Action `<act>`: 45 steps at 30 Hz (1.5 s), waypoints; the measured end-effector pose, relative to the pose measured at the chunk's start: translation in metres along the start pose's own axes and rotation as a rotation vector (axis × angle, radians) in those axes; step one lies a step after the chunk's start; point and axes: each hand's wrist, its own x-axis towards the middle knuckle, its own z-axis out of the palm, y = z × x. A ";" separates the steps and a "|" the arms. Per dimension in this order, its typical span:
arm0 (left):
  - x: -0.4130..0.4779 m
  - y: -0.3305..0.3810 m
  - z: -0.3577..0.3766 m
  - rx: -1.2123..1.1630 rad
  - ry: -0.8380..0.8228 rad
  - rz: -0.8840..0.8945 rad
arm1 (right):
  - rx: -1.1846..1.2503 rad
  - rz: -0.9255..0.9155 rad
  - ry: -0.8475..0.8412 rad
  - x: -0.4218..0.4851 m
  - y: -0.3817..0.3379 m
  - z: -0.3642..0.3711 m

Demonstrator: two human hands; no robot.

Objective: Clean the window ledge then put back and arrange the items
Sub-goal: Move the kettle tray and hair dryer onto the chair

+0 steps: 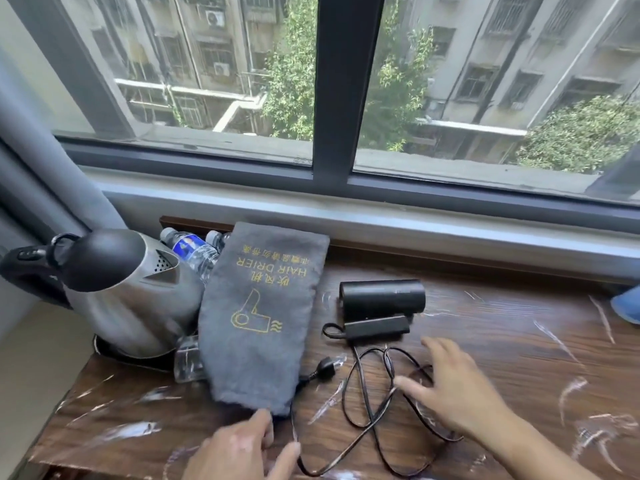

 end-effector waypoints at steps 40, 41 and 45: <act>0.037 0.071 0.024 -0.214 0.007 -0.228 | 0.726 -0.547 -0.274 -0.007 -0.089 -0.027; 0.038 0.068 0.023 -0.234 0.014 -0.232 | 0.751 -0.561 -0.421 -0.001 -0.079 -0.043; 0.044 0.062 0.017 -0.333 0.023 -0.278 | 0.936 -0.383 -0.784 0.029 -0.028 -0.117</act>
